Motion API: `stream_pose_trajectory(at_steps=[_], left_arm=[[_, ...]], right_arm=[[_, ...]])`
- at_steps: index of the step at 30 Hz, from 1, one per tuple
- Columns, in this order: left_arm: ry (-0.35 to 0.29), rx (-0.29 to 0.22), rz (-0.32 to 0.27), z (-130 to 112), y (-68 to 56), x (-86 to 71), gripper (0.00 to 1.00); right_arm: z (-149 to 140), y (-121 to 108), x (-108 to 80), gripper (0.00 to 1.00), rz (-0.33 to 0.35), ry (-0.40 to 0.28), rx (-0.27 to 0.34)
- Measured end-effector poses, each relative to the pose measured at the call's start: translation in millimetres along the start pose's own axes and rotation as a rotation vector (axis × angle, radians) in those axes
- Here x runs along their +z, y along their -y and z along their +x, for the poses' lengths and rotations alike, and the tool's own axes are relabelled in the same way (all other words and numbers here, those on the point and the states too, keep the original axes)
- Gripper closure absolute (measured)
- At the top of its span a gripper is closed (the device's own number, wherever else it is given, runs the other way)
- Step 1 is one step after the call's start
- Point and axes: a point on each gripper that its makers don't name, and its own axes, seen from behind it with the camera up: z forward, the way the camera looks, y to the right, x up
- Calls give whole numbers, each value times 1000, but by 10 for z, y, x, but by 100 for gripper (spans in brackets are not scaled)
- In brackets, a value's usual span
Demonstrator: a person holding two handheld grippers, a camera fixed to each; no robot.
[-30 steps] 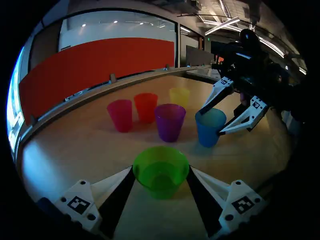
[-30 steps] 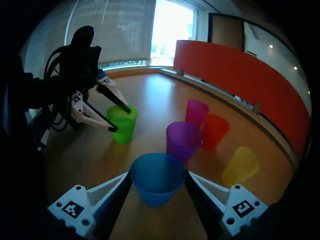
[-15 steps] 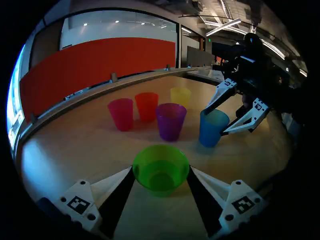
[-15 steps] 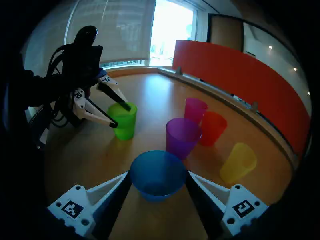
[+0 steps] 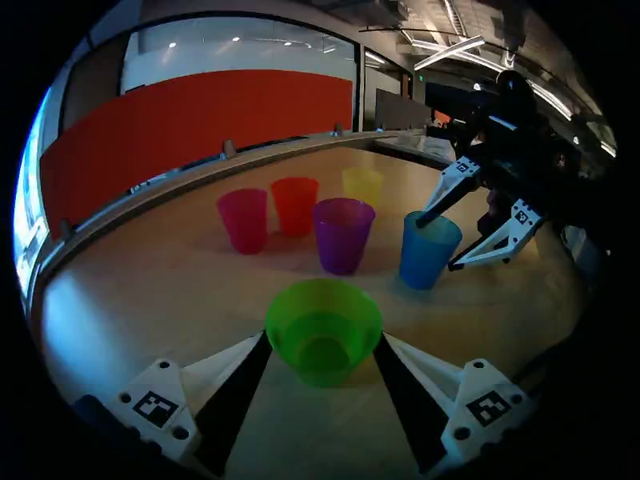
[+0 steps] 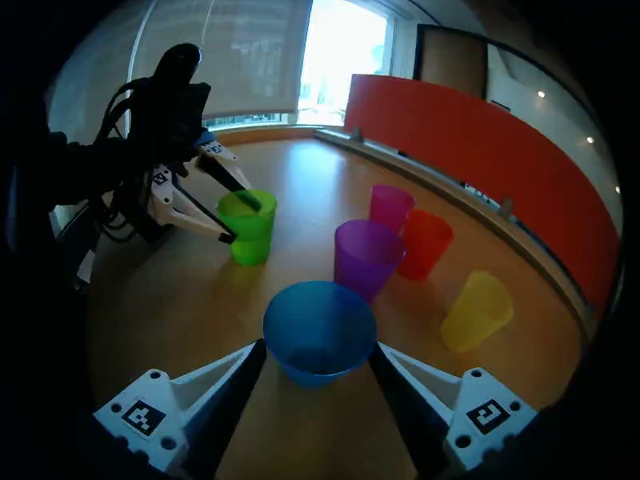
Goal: Pour water
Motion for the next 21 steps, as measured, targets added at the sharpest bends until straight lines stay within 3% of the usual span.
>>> stream_pose_trajectory(at_steps=[11, 21], left_arm=[[20, 6, 17, -125, 9, -94, 10], [9, -27, 63, -212, 77, -308, 10]], right_arm=[[-96, -39, -105, 0, -40, 1, 27], [-206, -119, -279, 0, -106, -16, 78]])
